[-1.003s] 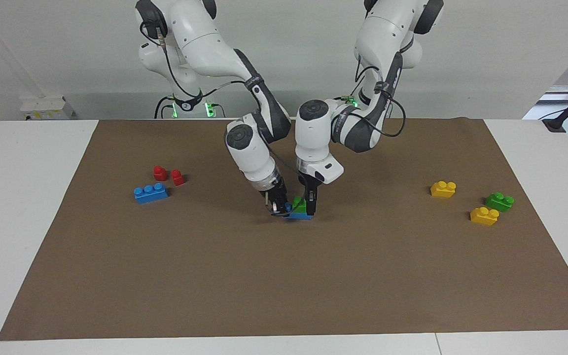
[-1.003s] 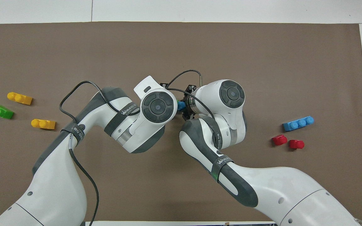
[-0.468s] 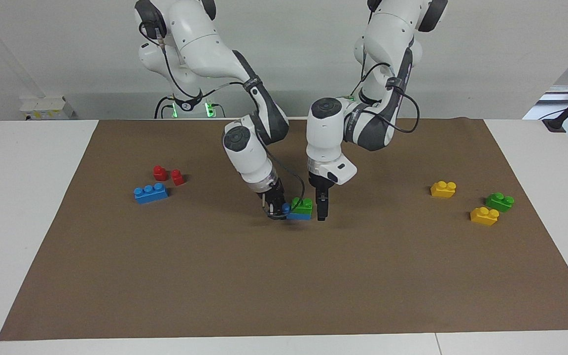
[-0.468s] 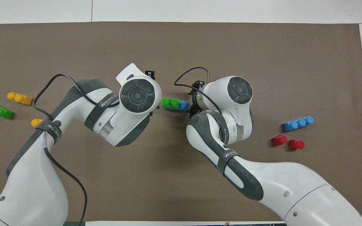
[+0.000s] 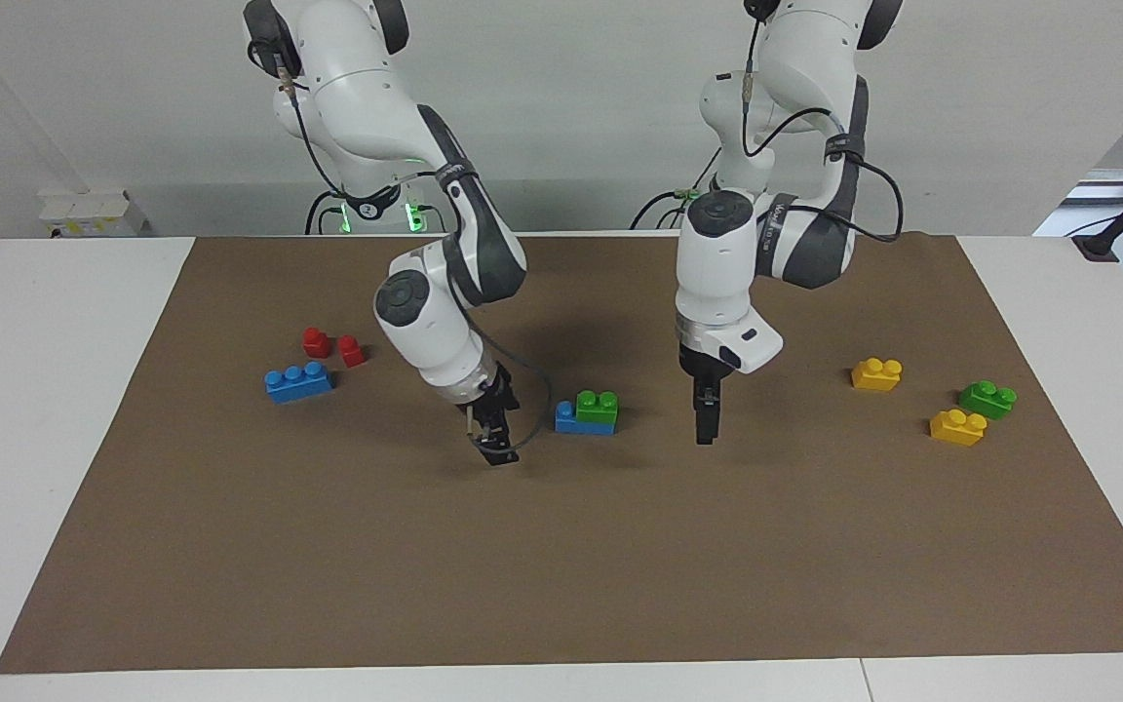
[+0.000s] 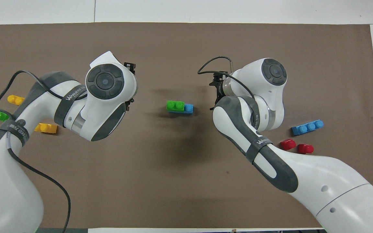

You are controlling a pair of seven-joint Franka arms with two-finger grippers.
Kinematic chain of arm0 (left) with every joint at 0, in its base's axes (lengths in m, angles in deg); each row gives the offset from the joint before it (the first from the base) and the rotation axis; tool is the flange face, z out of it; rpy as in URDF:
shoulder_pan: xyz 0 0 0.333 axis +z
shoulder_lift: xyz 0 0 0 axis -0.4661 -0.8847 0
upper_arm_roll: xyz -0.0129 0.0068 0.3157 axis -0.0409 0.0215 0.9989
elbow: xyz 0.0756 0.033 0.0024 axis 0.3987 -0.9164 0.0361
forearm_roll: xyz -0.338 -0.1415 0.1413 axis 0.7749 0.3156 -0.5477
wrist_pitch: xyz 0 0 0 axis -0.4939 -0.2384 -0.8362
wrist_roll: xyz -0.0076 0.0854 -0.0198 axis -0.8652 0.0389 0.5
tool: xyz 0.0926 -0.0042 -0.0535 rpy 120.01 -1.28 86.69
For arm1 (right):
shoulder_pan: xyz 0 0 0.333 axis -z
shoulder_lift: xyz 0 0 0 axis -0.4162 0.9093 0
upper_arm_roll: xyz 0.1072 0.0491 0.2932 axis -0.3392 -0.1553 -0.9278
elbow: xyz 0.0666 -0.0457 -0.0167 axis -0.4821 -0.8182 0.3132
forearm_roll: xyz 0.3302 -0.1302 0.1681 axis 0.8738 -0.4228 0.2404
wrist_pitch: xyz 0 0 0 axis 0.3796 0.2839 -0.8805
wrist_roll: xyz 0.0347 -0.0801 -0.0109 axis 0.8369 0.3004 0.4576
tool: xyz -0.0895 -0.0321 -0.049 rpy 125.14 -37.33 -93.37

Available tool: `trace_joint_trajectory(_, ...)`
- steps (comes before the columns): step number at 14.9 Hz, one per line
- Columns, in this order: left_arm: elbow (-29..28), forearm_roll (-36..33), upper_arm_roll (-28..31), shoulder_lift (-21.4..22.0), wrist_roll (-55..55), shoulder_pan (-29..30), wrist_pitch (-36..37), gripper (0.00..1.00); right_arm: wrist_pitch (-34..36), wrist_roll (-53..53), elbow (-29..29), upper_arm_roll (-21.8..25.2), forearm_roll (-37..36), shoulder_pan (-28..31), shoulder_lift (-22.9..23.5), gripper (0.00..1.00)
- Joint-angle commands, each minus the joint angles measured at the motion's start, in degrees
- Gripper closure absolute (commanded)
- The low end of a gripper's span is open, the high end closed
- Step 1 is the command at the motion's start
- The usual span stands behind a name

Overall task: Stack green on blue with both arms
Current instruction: 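Open both grippers and lower the joined bricks onto the table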

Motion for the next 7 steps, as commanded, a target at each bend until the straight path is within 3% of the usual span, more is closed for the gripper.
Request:
trace_joint_trajectory(1,-0.5,-0.6,-0.2,1.0,-8.1,2.6,2.7,0.0,5.8,12.8,0.2,-0.5,0.2,5.3,-2.5,0.01)
trace_joint_trajectory(4,-0.5,-0.6,-0.2,1.7,-20.6,5.9,5.3,0.0,10.3,29.4,0.2,-0.2,-1.0,9.6,-5.6,0.01)
trace_joint_trajectory(7,-0.5,-0.6,-0.1,2.9,-34.5,8.8,8.2,0.0,13.1,42.8,0.1,-0.2,-7.0,13.0,-7.7,0.01)
